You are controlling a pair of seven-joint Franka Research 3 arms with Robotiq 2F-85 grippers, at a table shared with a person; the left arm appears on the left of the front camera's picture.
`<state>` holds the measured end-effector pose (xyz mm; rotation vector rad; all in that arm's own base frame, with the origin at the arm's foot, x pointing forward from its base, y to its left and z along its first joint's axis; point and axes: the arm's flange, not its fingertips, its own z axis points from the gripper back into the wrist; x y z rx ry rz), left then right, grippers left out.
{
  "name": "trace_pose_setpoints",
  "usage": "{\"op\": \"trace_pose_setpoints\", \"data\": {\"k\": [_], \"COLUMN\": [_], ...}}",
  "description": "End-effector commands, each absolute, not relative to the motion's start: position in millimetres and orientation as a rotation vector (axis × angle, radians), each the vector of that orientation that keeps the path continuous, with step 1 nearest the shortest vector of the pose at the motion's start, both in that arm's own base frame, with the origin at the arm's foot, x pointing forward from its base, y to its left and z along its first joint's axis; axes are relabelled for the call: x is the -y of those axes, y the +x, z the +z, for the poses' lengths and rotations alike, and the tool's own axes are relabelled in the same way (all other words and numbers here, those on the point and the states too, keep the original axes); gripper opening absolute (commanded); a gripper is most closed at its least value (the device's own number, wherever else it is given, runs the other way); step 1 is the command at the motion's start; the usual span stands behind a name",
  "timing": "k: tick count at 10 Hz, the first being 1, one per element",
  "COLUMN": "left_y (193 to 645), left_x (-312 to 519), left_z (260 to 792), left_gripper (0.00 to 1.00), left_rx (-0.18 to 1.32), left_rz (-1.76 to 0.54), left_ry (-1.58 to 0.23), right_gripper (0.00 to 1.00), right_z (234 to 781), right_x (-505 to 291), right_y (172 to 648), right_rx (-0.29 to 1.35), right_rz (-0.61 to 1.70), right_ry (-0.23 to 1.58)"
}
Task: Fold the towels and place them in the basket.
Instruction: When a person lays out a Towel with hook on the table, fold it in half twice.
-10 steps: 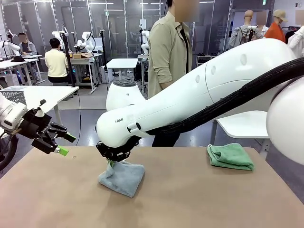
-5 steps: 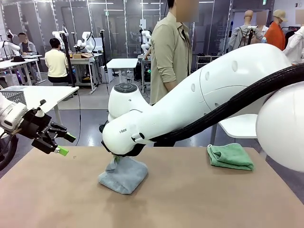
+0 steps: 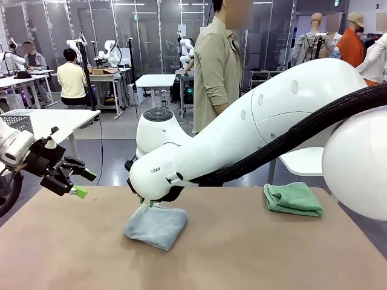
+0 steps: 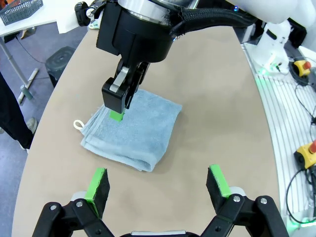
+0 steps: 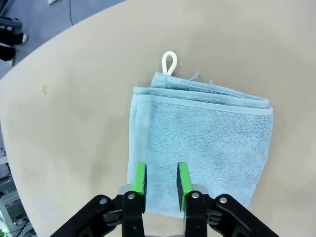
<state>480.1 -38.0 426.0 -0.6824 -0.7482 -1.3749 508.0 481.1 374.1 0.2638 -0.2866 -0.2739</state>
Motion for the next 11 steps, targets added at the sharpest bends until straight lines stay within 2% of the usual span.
{"op": "trace_pose_setpoints", "data": {"k": [1, 2, 3, 5, 6, 8, 9, 11], "left_y": [480, 480, 480, 480, 480, 480, 480, 480], "left_x": [38, 38, 38, 38, 38, 38, 38, 38], "left_z": [427, 427, 427, 427, 427, 427, 427, 427], "left_gripper": [1.00, 1.00, 1.00, 1.00, 1.00, 1.00, 1.00, 1.00], "left_rx": [0.746, 0.746, 0.746, 0.746, 0.746, 0.746, 0.746, 0.746], "left_rz": [-1.380, -1.380, -1.380, -1.380, -1.380, -1.380, -1.380, -1.380], "left_ry": [-0.679, -0.679, -0.679, -0.679, -0.679, -0.679, -0.679, -0.679], "right_gripper": [0.46, 0.81, 0.65, 0.65, 0.65, 0.65, 0.65, 0.65], "right_z": [373, 374, 377, 395, 406, 425, 420, 450], "right_x": [-482, -482, -480, -451, -419, -355, -335, -266], "right_y": [502, 501, 499, 492, 488, 488, 482, 465], "right_rx": [0.316, 0.316, 0.310, 0.234, 0.196, 0.169, 0.154, 0.129], "right_rz": [-0.331, -0.334, -0.329, -0.244, -0.063, 0.000, -0.002, -0.045], "right_ry": [0.293, 0.300, 0.300, 0.243, 0.197, 0.187, 0.196, 0.213]}}
